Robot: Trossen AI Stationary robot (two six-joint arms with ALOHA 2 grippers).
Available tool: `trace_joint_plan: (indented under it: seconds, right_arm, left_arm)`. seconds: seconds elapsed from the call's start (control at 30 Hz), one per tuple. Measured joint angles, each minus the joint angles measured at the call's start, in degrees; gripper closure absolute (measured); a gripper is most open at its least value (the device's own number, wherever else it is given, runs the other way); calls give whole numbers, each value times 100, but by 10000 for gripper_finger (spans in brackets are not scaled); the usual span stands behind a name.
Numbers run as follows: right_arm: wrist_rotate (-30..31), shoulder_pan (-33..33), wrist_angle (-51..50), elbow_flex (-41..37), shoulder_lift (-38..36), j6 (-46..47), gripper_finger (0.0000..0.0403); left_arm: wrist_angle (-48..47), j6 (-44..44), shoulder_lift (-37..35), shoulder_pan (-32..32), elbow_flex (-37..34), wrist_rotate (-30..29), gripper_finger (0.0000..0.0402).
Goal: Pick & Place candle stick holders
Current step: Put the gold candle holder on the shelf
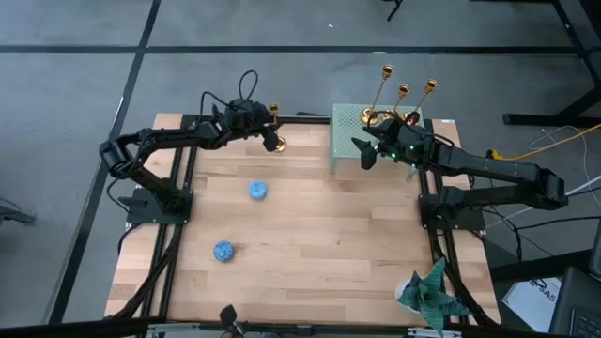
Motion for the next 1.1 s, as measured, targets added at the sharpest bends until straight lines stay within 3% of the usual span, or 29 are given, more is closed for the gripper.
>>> trace_joint_plan:
  seconds: [0.13, 0.33, 0.53, 0.83, 1.1]
  right_arm:
    - [0, 0, -1, 0, 0, 10, 115]
    - [0, 0, 1, 0, 0, -4, 115]
    - [0, 0, 69, 0, 0, -8, 115]
    - [-11, 0, 769, -2, 96, -311, 115]
    - [-496, 0, 1392, 194, 602, -293, 122]
  left_arm:
    - [-9, 94, -7, 17, 27, -30, 299]
    - [-3, -6, -7, 22, 32, -26, 384]
    - [-72, -151, 0, 10, 271, -12, 388]
    - [-1171, -224, 0, -24, 1698, 303, 388]
    - [-1940, -620, -7, -162, 2804, 604, 388]
